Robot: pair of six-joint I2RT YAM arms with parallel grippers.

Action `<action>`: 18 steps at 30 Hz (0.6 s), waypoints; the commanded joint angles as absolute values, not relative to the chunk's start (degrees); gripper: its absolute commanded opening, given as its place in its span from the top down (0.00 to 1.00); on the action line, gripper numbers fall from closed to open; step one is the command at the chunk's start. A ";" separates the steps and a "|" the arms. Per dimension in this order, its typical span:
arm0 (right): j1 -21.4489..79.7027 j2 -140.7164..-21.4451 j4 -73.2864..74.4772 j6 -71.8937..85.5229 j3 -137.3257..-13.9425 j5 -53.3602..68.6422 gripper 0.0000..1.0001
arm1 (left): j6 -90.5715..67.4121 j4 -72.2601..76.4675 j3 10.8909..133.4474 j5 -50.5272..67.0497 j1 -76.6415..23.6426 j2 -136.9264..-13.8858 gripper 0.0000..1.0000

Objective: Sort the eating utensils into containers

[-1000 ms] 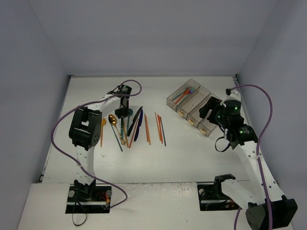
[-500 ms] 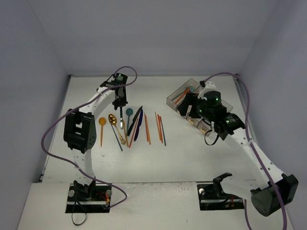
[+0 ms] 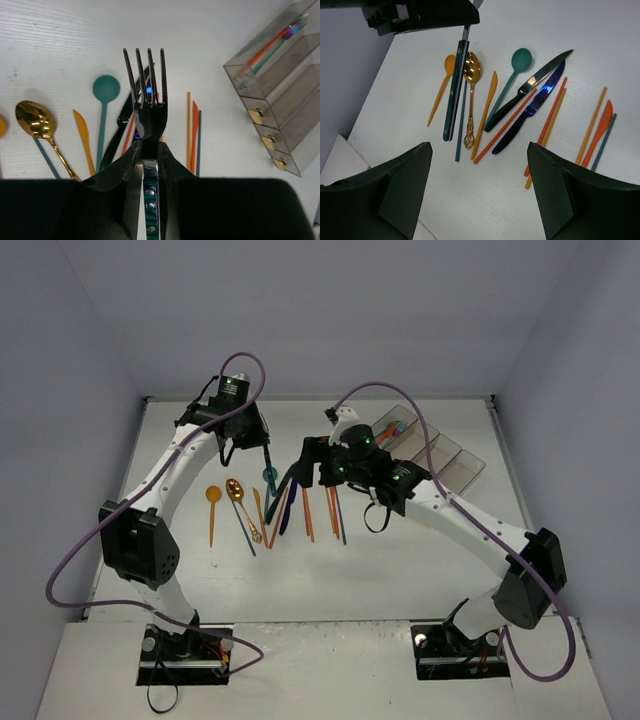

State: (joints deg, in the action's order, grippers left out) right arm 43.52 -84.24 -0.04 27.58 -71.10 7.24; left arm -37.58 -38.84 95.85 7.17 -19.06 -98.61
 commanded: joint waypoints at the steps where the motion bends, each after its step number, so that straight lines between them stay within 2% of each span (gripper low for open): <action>1: 45.31 -88.07 -6.72 28.56 -76.27 8.43 0.26 | -41.69 -36.48 96.71 9.50 -20.96 -92.65 1.00; 10: 46.13 -95.58 -8.59 29.25 -82.20 10.01 0.32 | -43.40 -35.52 93.90 8.80 -22.67 -88.71 1.00; 13: 46.38 -96.89 -9.10 29.99 -82.76 10.02 0.42 | -43.34 -35.11 93.22 8.72 -22.85 -88.26 1.00; 16: 46.39 -96.94 -9.64 30.78 -82.49 9.38 0.61 | -42.84 -35.13 92.84 8.37 -22.94 -87.90 1.00; 18: 46.41 -96.94 -9.82 31.16 -82.13 8.93 0.78 | -42.65 -35.08 92.42 8.19 -23.02 -87.58 1.00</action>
State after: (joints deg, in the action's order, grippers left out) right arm 45.86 -97.93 -4.80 29.89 -79.96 9.43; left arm -42.21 -38.28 92.17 8.73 -22.57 -91.48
